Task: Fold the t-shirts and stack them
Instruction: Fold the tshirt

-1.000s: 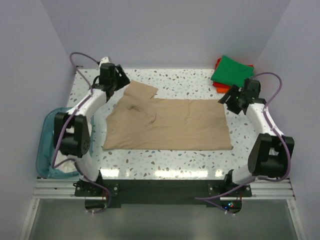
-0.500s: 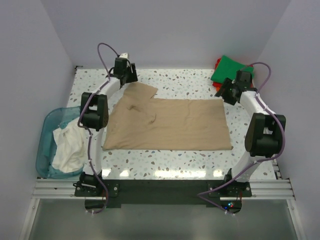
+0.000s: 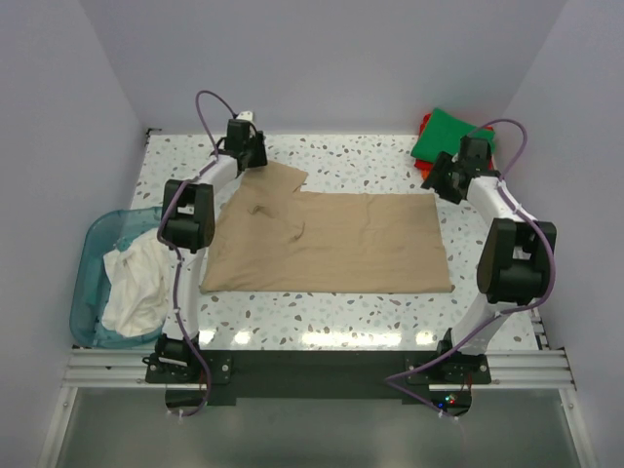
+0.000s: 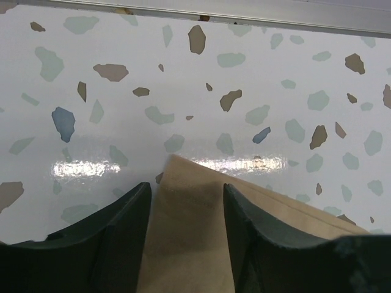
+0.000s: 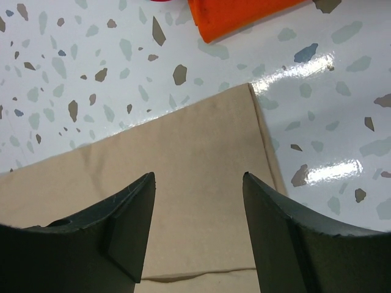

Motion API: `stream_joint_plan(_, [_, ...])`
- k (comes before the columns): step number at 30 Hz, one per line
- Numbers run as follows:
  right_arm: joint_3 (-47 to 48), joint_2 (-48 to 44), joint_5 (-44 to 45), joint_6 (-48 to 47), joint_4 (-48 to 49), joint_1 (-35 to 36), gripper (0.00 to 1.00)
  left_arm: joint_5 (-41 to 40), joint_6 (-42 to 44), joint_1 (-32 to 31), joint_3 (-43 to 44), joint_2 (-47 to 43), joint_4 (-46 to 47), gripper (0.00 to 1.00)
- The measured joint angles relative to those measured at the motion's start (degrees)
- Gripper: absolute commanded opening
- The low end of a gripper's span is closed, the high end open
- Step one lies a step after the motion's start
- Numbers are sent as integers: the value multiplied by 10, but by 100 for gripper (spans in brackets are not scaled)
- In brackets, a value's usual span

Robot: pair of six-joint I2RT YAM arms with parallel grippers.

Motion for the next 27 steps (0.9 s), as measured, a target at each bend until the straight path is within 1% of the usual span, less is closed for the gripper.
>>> stream_joint_plan(2, [0,1,7,-2,0,0,63,1,1,0,2,4,4,48])
stream_joint_plan(3, [0,1,9,-3,0,0,63,5,1,0,3,5,7,42])
stream_joint_plan(5, [0,1,12,-3,0,-1,63,10,0,0,3,7,10,37])
stream_joint_plan(6, [0,2,13,-3,0,-2,63,15,1,0,3,7,11,31])
stream_joint_plan(7, [0,3,14,-4,0,-3,63,19,0,0,3,7,11,28])
stream_joint_plan(8, [0,5,14,-4,0,-4,63,22,0,0,3,8,11,22])
stream_joint_plan(11, [4,19,18,-7,0,-6,63,30,0,0,3,8,12,12])
stream_joint_plan(14, [19,48,22,-9,0,-8,63,36,-2,0,2,8,15,5])
stream_joint_plan(17, [30,76,24,-12,-1,-11,63,39,-2,0,-7,8,32,0])
stream_joint_plan(22, [51,107,26,-14,-5,-18,62,47,-4,0,-20,5,61,0])
stream_joint_plan(27, [80,137,26,-14,-5,-22,56,57,-10,0,-38,-14,82,0])
